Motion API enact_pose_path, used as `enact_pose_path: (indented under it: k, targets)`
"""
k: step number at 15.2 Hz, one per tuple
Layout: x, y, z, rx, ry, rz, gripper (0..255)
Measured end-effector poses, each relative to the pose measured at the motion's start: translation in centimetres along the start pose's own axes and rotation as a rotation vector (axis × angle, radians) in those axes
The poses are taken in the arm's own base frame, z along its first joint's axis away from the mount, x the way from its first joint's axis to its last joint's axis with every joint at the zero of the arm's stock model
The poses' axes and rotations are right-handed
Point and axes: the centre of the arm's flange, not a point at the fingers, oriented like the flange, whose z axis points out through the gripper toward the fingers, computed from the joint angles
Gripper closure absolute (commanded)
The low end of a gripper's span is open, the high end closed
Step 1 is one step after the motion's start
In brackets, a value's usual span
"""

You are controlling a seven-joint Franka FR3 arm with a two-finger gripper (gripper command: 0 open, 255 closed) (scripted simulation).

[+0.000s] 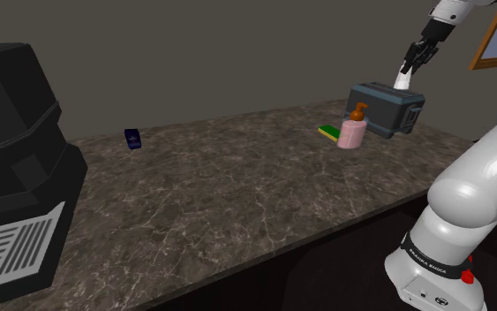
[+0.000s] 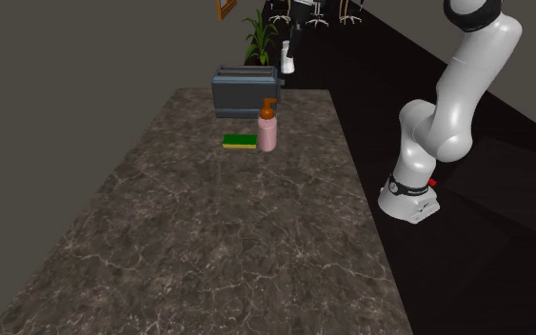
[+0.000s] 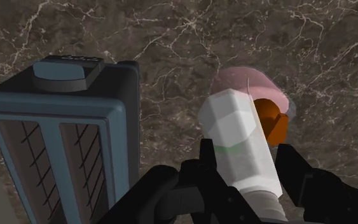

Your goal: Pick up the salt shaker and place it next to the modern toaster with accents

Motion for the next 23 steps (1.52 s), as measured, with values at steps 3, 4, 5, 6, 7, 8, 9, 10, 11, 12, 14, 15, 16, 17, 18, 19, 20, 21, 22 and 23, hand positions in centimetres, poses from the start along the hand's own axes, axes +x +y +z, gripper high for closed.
enact_pose_path:
  k: [3,4,5,6,7,8,9,10,11,12,14,15,16,17,18,19,20,21,22,23]
  targets:
    - [-0.5,0.6,1.2,0.000,0.000,-0.001,255]
    - [-0.7,0.6,1.7,0.000,0.000,-0.001,255]
    - [-0.8,0.7,2.3,0.000,0.000,-0.002,255]
    - [-0.9,0.8,2.8,0.000,0.000,-0.002,255]
    - [-1.1,0.8,3.3,0.000,0.000,-0.002,255]
    - [-1.2,0.9,3.8,0.000,0.000,-0.002,255]
    - [-1.3,0.9,4.3,0.000,0.000,-0.002,255]
    - [-1.5,1.0,4.8,0.000,0.000,-0.002,255]
    - [-1.7,1.2,5.3,0.000,0.000,-0.002,255]
    - [-1.8,1.2,5.8,0.000,0.000,-0.002,255]
    - [-2.0,1.3,6.8,0.000,0.000,-0.002,255]
    - [-2.2,1.4,7.3,0.000,0.000,-0.002,255]
    - [-2.3,1.4,7.8,0.000,0.000,-0.002,255]
    - [-2.4,1.5,8.4,0.000,0.000,-0.002,255]
    - [-2.5,1.5,8.8,0.000,0.000,-0.002,255]
    - [-2.7,1.6,9.2,0.000,0.000,-0.002,255]
    - [-2.8,1.7,9.7,0.000,0.000,-0.002,255]
    - [-2.9,1.8,10.2,0.000,0.000,-0.002,255]
    - [-3.0,1.8,10.8,0.000,0.000,-0.002,255]
    - [-3.2,1.9,11.4,0.000,0.000,-0.002,255]
